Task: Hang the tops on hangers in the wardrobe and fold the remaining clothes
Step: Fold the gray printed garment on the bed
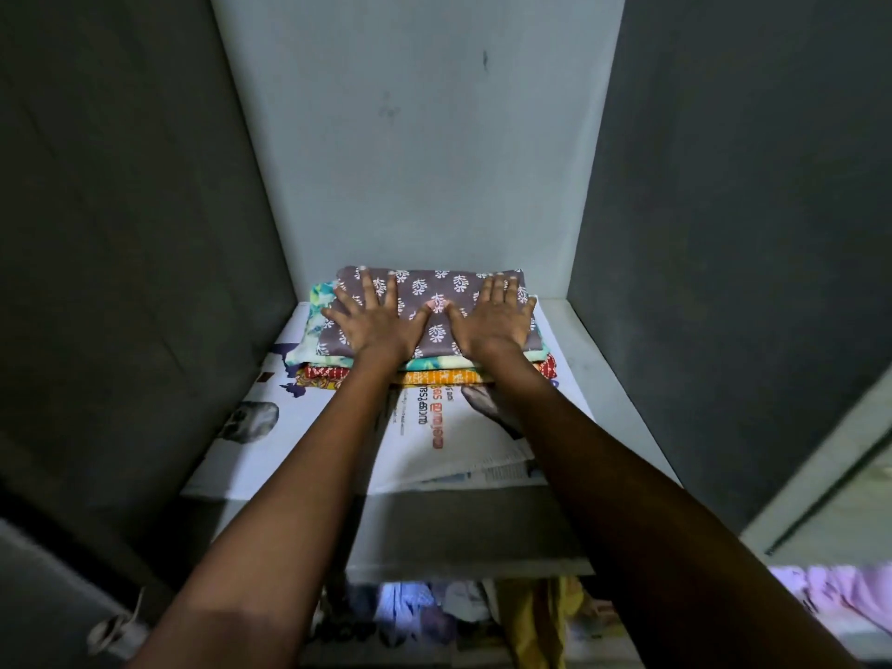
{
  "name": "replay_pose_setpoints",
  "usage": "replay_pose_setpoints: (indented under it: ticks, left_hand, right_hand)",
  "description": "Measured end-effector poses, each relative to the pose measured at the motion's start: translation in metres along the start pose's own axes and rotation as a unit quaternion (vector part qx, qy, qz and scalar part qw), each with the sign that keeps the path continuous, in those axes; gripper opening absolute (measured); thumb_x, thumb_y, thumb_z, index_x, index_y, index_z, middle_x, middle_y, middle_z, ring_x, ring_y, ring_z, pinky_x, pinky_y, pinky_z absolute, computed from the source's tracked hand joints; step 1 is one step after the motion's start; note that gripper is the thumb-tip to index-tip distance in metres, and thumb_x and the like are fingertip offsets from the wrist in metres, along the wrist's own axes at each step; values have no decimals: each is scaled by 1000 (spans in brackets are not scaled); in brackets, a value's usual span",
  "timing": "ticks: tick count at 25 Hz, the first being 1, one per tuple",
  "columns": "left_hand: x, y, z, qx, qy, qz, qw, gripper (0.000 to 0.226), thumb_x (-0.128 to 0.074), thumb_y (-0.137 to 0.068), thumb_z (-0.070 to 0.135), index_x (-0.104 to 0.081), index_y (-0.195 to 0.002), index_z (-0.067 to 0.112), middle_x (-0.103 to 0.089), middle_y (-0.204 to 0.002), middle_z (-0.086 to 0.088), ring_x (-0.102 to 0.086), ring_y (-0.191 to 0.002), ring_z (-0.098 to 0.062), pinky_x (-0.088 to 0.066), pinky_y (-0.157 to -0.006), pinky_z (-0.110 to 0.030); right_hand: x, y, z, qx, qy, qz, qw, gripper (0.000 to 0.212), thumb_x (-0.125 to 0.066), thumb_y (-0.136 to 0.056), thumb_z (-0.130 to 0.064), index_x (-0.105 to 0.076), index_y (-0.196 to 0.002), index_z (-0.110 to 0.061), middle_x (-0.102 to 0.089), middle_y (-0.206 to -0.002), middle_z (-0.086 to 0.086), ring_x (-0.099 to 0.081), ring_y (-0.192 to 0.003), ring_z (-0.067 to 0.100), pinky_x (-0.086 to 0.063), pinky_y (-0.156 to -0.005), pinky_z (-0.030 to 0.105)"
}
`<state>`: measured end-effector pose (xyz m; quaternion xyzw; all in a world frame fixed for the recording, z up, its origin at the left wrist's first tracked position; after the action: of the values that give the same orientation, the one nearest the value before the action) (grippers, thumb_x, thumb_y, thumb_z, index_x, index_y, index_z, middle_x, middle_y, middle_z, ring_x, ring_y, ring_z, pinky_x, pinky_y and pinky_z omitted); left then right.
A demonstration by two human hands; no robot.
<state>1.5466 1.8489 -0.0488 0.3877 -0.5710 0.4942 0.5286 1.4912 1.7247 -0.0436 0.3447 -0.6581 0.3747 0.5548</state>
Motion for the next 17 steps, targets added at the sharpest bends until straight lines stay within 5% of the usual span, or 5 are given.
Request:
replay_pose_setpoints:
  ticks: [5,9,12,17]
  left_hand:
    - [3,56,7,-58,114,-41,991,65,-16,-99,50,-3,-151,12,4,-158,-9,5,-144,-34,5,-115,-48]
    - [10,140,26,-79,367,-17,927,46,-38,-99,33,-41,-134,4,-43,-139,-20,-41,-127,-36,-35,-102,-39]
    - [15,214,44,-63,446,-20,892,40,-38,-100,27,-47,-130,1,-48,-135,-21,-46,-122,-33,-35,-89,-30]
    - [16,359,74,-65,571,-2,818,32,-47,-96,17,-54,-124,2,-58,-126,-17,-54,-115,-29,-42,-94,-32]
  right_hand:
    - [11,58,29,61,-92,-45,993,65,-22,-100,-43,-5,-150,-4,0,-158,12,-1,-146,26,-4,-117,39]
    - [21,135,55,63,-305,-29,950,46,-39,-98,-29,-41,-135,-2,-43,-141,19,-43,-128,32,-36,-101,36]
    - [16,208,73,45,-417,-13,908,40,-37,-100,-27,-46,-131,-3,-49,-136,19,-47,-123,33,-38,-96,34]
    - [11,341,137,-13,-497,81,864,32,-43,-99,-21,-55,-120,0,-56,-125,23,-51,-118,33,-36,-94,32]
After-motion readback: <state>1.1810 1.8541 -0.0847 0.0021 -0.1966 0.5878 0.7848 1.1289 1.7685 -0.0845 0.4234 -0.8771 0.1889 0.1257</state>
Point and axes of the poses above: each hand's wrist, its own y-axis away from the middle knuckle, its own x-axis out of the back of the hand, z = x × y, the point moved 1 cm from there along -y, towards the middle knuckle
